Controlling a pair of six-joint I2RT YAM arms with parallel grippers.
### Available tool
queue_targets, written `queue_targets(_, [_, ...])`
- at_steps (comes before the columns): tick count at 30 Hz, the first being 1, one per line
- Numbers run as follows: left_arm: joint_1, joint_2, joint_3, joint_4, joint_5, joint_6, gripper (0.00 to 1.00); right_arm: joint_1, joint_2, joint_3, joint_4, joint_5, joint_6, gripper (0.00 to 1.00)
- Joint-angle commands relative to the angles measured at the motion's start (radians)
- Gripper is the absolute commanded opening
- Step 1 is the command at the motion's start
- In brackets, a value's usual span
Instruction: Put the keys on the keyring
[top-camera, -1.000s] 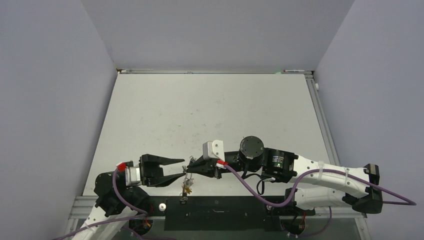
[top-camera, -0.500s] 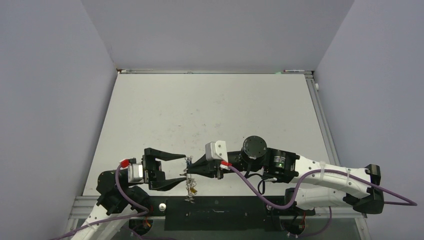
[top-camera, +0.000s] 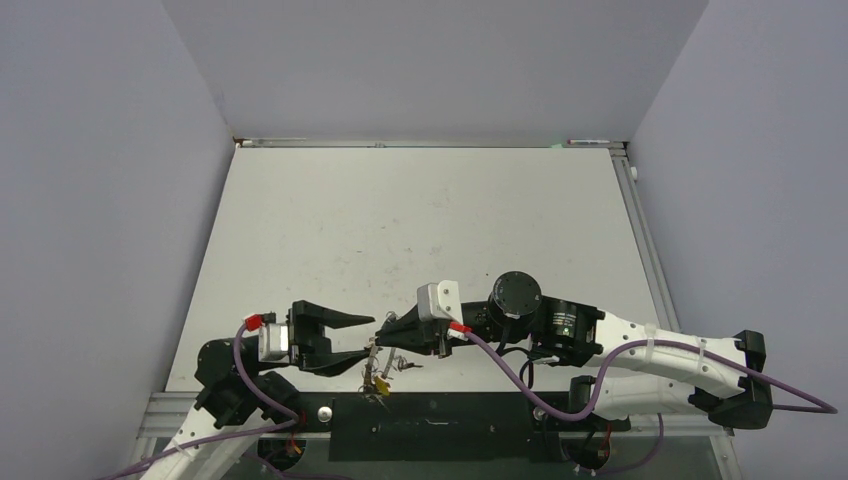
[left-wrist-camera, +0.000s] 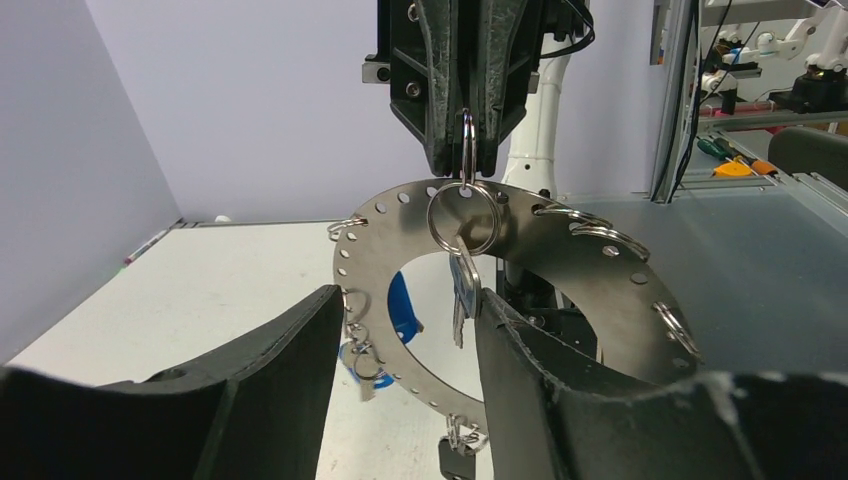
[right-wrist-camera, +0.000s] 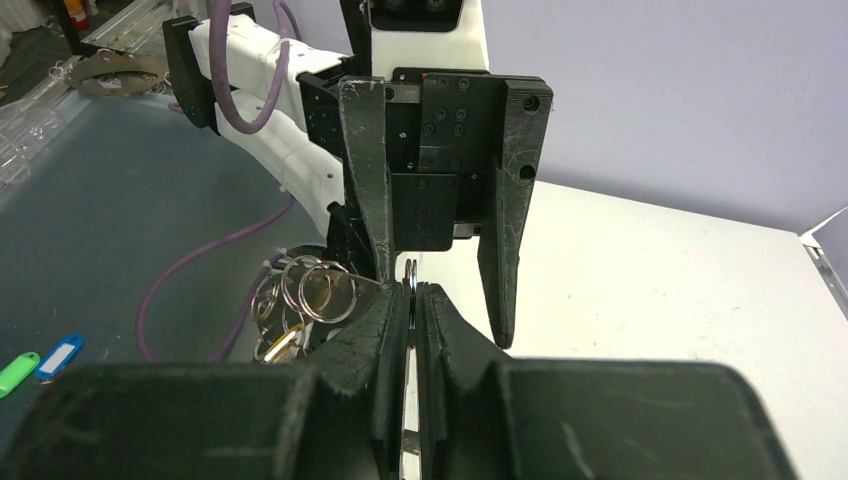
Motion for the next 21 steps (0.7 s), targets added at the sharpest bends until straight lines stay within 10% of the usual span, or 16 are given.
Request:
queue_targets(1, [-0.005, 0.017, -0.005, 0.061, 0.036, -0.027, 0.47, 0.002, -0.019, 0.044, 0.124, -0.017, -0.014, 0.05])
queue_targets(12, [-0.015, 0.059, -0.002, 0.066, 0.044, -0.041, 0.42, 0.002, -0.001, 0.042, 0.180, -0.036, -0.006, 0.05])
queue_targets(21, [-0.015, 0.053, 0.039, -0.020, 0.001, 0.018, 0.00, 0.002, 0.006, 0.034, 0.188, -0.039, 0.002, 0.05])
